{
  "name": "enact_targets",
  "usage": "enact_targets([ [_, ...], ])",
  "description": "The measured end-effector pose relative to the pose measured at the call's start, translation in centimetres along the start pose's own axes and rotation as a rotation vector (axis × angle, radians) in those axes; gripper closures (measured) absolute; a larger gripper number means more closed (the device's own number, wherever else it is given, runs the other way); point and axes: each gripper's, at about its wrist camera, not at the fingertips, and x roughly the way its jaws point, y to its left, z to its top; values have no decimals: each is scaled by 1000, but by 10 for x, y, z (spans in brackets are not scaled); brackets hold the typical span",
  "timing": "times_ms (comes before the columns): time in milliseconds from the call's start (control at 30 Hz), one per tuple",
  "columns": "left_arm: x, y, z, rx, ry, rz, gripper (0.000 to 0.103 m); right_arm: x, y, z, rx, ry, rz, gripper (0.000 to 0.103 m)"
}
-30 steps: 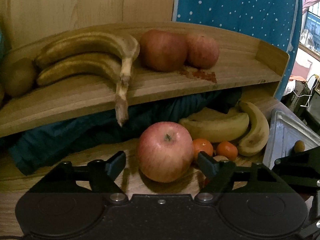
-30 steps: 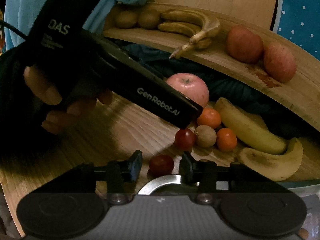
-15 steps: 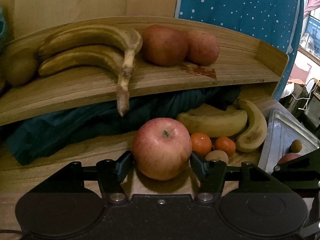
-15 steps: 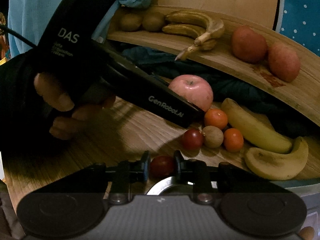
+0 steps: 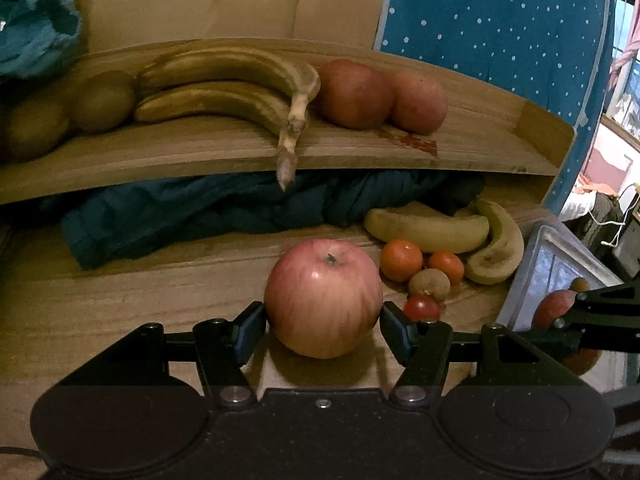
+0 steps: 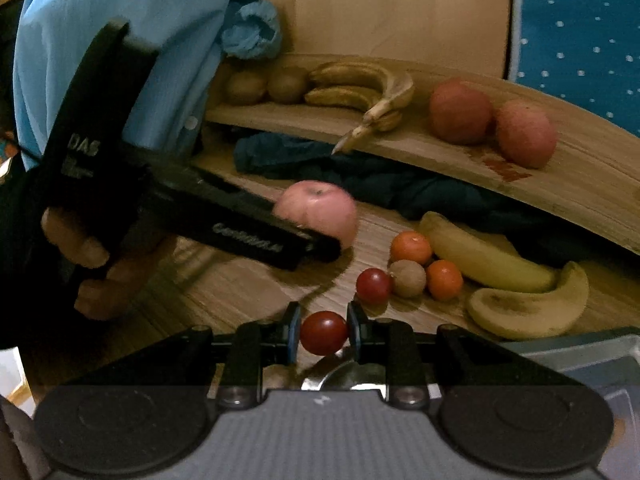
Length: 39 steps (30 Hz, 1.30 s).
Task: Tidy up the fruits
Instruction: 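Close left tool on the pink apple while right tool closes on the cherry tomato, then carry the pink apple and cherry tomato over the steel tray with both tools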
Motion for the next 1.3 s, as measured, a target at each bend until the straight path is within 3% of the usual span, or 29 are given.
enact_targets([
  [700, -44, -40, -43, 27, -28, -52, 40, -47, 0, -30, 85, -65, -88, 75],
  [1300, -13, -38, -33, 10, -37, -76, 38, -48, -6, -40, 106, -51, -105, 75],
])
